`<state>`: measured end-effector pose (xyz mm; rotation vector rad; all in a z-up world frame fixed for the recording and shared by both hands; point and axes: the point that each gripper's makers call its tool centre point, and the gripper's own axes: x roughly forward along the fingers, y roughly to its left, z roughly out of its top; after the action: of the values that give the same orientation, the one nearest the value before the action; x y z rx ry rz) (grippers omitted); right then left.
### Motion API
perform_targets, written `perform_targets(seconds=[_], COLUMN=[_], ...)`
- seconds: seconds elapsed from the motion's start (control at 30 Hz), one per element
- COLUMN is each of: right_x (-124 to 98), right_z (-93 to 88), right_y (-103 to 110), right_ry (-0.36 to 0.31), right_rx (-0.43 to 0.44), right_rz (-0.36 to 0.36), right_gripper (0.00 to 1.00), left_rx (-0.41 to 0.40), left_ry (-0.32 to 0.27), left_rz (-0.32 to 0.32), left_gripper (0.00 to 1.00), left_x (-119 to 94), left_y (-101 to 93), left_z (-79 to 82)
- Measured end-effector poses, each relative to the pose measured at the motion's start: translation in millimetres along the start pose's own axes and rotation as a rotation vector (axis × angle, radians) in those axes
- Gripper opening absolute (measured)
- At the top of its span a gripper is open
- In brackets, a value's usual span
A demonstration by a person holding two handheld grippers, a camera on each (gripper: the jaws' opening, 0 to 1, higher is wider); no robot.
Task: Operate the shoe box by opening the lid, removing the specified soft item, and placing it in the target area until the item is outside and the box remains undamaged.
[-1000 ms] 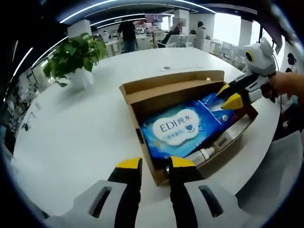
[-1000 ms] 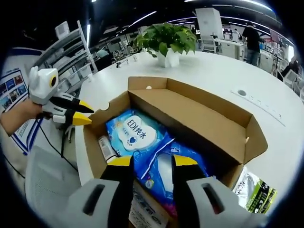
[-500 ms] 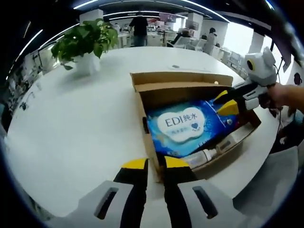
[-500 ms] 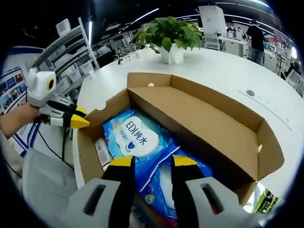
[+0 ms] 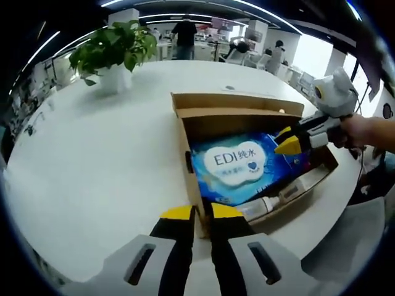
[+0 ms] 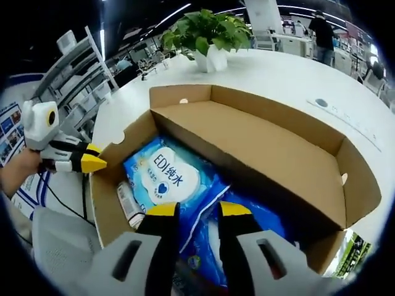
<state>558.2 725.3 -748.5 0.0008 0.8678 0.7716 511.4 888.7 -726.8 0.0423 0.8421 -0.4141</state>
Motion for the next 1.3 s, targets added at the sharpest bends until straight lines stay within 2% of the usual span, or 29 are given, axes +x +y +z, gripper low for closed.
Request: perform_targets(seconds=[0.2,0.33,0.37,0.43,0.53,0.67,0.87,0.97,1.3], right_x=[8.3,17.5,18.2,17.1,16.9,12.2,1.1,-5.8,-24.0], right_z=[3.5,-3.9,-4.7,-1.9,-1.9,-1.7,2.9,2.0,0.3], right_y=[0.4,-1.9,-1.6,-3.1,1.6,2.7,2.3,1.0,-2.9], right_ry=[0.003,0.039,0.043,0.032,0.040,0.037,0.022,0.018,-0.005], right_rx=[0.001,0.027,0.028,0.013,0.035,0.032,0.022,0.056,0.073], right_rz=[0.002,-0.002,-0.003,-0.022,-0.016,-0.024,-0.032,-0.043,-0.068], right_gripper=[0.19,0.18,0.17,0.06,0.04,0.00,0.00,0.00,0.00], left_rx=[-0.003,-0.009,-0.009,-0.006,-0.004,0.000,0.003,0.003,0.026], left_ry=[-0.004,-0.005,-0.005,-0.005,-0.006,-0.004,-0.002,-0.002,0.010], left_rz=[0.004,0.001,0.001,0.002,0.006,0.006,0.006,0.005,0.009], left_gripper=[0.06,0.06,0.06,0.06,0.06,0.06,0.06,0.06,0.06], left_x=[-0.4,-0.1,0.0,-0.1,0.1,0.2,0.2,0.4,-0.3], left_y=[-0.1,0.5,0.7,0.7,1.3,1.6,1.9,2.0,0.2], left_z=[0.3,0.4,0.4,0.3,0.4,0.2,0.1,0.2,-0.2])
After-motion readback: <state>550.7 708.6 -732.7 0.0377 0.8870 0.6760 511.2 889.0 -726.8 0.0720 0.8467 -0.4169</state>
